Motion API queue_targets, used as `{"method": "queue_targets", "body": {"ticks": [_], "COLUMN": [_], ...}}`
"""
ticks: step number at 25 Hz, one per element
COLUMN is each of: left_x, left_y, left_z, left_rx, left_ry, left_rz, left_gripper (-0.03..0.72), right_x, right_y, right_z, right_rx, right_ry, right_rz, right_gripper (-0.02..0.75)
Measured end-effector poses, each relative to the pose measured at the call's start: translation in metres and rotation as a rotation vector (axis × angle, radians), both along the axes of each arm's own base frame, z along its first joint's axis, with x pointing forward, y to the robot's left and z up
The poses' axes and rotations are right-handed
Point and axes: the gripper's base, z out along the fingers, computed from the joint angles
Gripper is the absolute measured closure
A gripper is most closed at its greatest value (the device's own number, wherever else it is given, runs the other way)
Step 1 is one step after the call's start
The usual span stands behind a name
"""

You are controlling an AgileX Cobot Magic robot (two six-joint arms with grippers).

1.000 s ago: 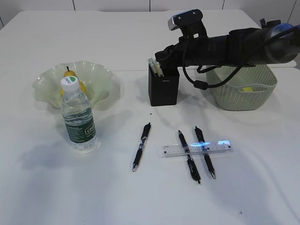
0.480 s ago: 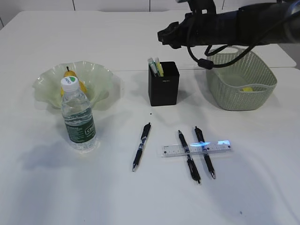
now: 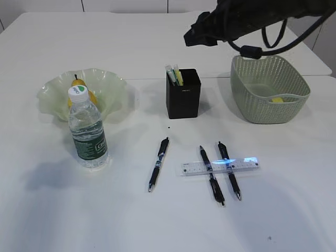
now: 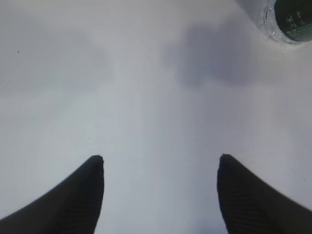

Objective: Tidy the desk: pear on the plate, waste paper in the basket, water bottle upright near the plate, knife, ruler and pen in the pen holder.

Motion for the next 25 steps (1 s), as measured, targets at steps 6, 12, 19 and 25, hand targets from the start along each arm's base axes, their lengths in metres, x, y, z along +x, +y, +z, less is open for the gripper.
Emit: {"method": "queue_targets", "body": {"ticks": [6, 12, 19, 25], "left_x": [0.0, 0.0, 0.0, 0.0], "left_y": [0.0, 0.0, 0.0, 0.0], "left_z": [0.0, 0.0, 0.0, 0.0], "left_rx": [0.0, 0.0, 0.0, 0.0], "left_ry": [0.0, 0.002, 0.002, 0.002], "left_rz": [0.0, 0.0, 0.0, 0.0], "left_gripper": [0.179, 0.179, 0.179, 0.183], "right_x": [-0.029, -0.052, -0.072, -0.096], "right_y": [-0.014, -0.028, -0.042, -0.05], "right_z": [0.029, 0.038, 0.038, 0.021], "right_rx": [-0.107, -0.248, -0.358, -0.417], "right_ry": [0.103, 0.243, 0.393, 0.471], "right_rz": [-0.041, -0.077, -0.14, -0.145], "right_gripper": [0.454, 0.454, 0.454, 0.454]}}
